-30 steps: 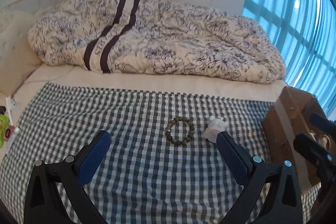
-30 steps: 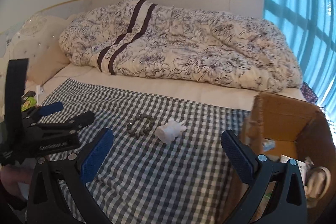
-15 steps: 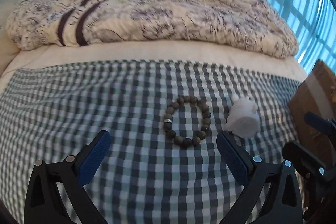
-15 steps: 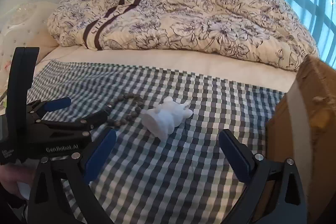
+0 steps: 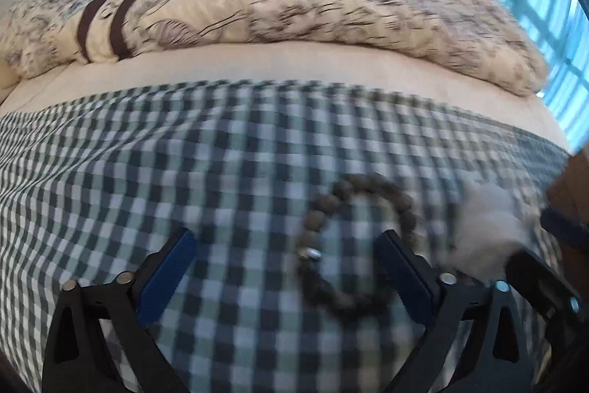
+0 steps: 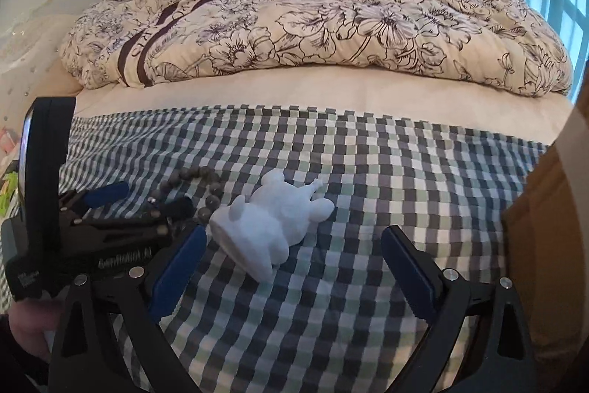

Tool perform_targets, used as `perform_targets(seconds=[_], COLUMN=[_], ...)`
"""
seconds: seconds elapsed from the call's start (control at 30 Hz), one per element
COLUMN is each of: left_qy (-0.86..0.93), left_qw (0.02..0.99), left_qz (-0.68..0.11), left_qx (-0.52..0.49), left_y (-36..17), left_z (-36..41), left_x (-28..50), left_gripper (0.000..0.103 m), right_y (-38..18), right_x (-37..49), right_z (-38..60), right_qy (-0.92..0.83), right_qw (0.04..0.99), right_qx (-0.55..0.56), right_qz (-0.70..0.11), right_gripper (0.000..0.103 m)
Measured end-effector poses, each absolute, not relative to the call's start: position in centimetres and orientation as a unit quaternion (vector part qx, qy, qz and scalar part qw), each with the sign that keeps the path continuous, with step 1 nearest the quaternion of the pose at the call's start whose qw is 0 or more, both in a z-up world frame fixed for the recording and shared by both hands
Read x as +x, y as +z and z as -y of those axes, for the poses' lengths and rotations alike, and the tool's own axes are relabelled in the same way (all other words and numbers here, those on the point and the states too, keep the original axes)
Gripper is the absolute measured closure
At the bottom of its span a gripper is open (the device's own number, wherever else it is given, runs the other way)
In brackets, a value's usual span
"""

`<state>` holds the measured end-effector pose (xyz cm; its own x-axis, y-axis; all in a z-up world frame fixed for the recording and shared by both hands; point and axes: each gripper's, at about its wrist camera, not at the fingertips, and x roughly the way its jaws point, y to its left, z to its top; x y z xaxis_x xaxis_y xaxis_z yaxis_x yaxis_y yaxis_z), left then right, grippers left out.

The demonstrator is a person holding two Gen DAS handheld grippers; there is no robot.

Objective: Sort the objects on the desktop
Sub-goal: 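Grasp the dark bead bracelet with the left gripper while the right gripper grasps the white figurine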

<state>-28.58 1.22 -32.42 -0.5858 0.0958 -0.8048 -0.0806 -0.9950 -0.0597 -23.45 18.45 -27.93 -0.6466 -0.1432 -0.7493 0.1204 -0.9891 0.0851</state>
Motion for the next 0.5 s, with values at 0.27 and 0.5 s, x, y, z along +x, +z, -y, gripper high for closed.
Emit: perform_targets(seconds=[0.27,0.5], left_qy=[0.899,0.903], left_qw=[0.076,0.083], left_qz=[0.014,0.022], left_qx=[-0.432,-0.421], left_y=[-31.7,-30.9], left_z=[-1.0,-0.4], left_x=[-27.6,-26.4], left_gripper=[0.090,0.092], right_y=[-29.2,-30.4], right_x=[-25.0,-25.8], right_z=[-17.1,-16.1], right_qy=[-0.903,-0.900], right_qw=[0.077,0.066], right_qx=[0.422,0.430], right_qz=[0.014,-0.008], right_gripper=[0.007,0.034])
